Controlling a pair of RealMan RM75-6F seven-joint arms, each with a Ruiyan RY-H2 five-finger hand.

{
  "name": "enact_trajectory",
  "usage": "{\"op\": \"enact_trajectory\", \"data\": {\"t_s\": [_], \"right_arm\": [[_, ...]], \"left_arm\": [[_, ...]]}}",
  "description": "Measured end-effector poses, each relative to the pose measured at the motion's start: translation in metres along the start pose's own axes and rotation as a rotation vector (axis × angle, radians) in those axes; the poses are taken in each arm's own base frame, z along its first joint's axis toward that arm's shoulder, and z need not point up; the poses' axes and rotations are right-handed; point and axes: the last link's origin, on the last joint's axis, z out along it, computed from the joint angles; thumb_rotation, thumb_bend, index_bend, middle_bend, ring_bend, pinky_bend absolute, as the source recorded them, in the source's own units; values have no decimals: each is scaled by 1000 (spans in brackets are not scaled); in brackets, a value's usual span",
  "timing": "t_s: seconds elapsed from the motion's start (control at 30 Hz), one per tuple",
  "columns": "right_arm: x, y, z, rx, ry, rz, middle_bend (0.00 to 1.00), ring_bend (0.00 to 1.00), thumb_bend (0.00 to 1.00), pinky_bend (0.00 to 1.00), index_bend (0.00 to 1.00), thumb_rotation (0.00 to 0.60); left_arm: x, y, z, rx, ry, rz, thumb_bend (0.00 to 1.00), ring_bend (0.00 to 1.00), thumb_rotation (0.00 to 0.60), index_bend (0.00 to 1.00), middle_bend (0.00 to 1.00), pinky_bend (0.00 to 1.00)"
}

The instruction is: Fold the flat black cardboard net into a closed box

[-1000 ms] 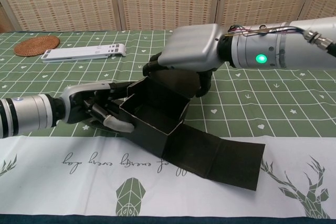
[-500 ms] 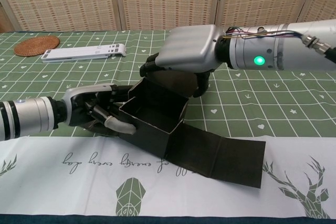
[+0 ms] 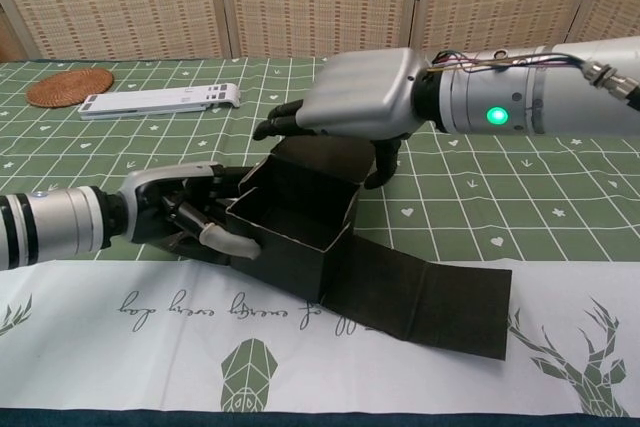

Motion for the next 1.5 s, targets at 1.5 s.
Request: {"op": "enact_trajectory", "data": {"t_s": [1.5], "right_arm": [[-60, 17, -110, -452, 101, 792, 189, 712, 90, 992, 1, 600]], "left_arm": [[110, 50, -70, -93, 271, -392, 145, 637, 600, 153, 168, 933]]}}
